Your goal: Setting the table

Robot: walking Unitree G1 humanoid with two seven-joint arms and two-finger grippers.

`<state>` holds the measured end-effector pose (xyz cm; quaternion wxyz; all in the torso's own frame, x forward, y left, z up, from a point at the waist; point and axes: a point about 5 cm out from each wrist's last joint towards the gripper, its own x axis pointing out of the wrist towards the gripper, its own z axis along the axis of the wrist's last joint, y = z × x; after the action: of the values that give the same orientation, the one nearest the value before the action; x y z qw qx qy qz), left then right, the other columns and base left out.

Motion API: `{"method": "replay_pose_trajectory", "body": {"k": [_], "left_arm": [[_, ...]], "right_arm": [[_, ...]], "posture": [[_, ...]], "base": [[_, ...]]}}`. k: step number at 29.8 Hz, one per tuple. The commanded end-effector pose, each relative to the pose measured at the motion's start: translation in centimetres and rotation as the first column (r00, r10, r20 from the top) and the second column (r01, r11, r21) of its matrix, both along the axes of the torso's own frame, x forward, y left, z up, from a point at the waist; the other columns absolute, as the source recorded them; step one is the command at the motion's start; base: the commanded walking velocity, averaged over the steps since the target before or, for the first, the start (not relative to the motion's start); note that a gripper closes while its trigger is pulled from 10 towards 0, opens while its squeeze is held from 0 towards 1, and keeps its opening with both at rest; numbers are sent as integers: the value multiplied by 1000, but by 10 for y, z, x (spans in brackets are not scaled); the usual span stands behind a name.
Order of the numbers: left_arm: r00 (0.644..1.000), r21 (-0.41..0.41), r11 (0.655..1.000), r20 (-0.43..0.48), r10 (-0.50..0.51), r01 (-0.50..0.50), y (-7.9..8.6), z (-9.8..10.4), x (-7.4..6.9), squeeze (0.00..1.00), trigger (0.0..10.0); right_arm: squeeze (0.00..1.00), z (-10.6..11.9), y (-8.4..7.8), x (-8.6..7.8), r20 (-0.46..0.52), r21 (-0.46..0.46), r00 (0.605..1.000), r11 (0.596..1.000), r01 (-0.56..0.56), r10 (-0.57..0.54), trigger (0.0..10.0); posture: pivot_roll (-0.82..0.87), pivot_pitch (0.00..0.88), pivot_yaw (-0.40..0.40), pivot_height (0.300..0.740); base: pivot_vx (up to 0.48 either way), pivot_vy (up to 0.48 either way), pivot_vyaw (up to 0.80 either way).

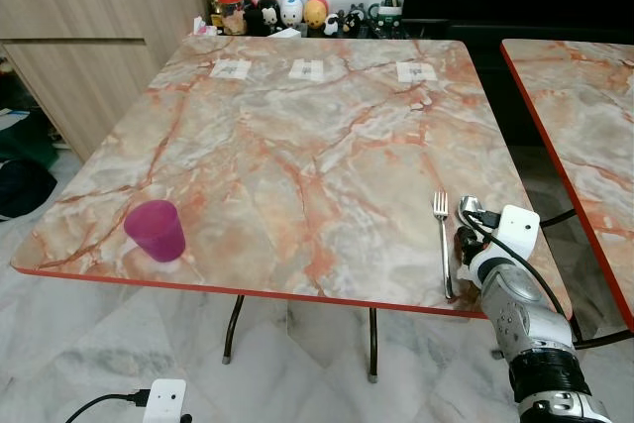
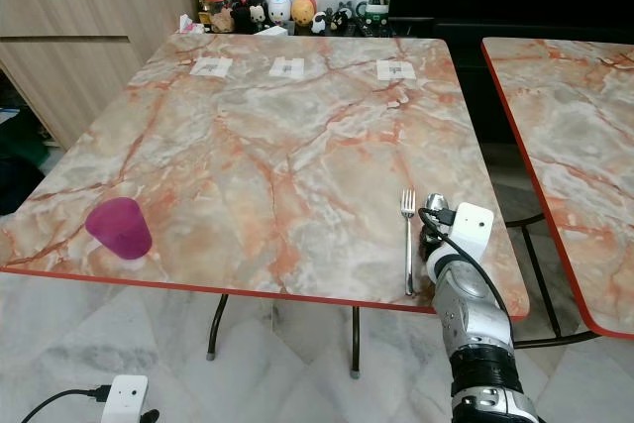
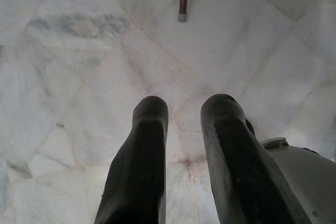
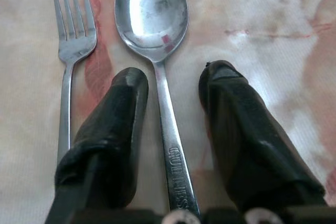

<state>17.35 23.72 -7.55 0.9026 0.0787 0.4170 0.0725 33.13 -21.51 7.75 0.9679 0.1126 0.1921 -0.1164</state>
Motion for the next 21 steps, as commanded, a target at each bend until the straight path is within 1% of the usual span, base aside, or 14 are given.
{"method": "replay_pose_trajectory", "body": {"k": [1,11,21], "left_arm": [[1000,-3,1000,-31,-2,1,0,-4,-8,0,10000],[1000,-5,1000,-29,-6,6,-2,-4,-6,0,10000],[999,-10,1000,-33,-8,8,-3,-4,-7,0,10000]], "right_arm": [[0,-8,1,-3,-40,20,999,1000,-5,6,0],[0,-8,6,-1,-30,17,999,999,-35,35,0],[0,-8,6,-1,-31,-2,999,999,-44,43,0]], "posture": [[-37,71,42,740],[-40,67,40,740],[-43,67,40,740]], "base": [[0,0,0],[0,0,0],[0,0,0]]}}
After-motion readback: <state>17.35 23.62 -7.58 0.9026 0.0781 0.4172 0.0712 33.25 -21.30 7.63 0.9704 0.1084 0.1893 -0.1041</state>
